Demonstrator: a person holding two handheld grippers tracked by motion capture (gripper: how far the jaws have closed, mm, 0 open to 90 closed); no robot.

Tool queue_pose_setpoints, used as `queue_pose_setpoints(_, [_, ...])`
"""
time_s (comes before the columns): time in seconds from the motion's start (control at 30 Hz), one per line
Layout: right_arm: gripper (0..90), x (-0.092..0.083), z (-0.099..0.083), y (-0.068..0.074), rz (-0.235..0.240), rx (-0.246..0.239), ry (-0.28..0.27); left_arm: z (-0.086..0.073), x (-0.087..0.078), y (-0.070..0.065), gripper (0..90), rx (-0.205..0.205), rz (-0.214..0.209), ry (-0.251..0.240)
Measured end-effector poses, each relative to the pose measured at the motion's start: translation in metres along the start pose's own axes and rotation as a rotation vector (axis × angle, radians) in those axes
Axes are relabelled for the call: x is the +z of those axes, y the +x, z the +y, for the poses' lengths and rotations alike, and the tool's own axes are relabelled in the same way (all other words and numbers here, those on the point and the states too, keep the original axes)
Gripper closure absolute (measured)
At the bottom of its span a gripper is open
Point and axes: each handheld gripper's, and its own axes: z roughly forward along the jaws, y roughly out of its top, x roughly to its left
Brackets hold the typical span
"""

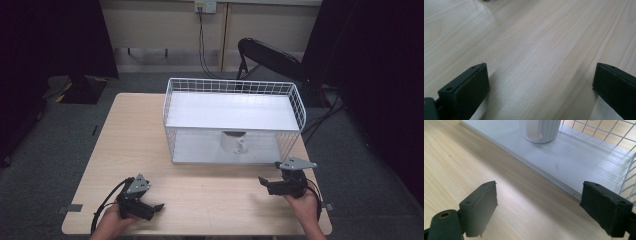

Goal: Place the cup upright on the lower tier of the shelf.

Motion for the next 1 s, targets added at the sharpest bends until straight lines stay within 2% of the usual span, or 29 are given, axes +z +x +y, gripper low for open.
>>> queue_pose_setpoints(0.67, [12.7, -0.006, -0.017, -0.008, 0.003, 0.011, 0.005, 0.000, 0.000, 0.000, 0.0, 0.000, 0.000, 0.000])
queue_pose_setpoints(1.0, [12.7, -0.004, -0.031, -0.011, -0.006, 0.006, 0.030, 0.000, 0.000, 0.000, 0.0, 0.000, 0.000, 0.000])
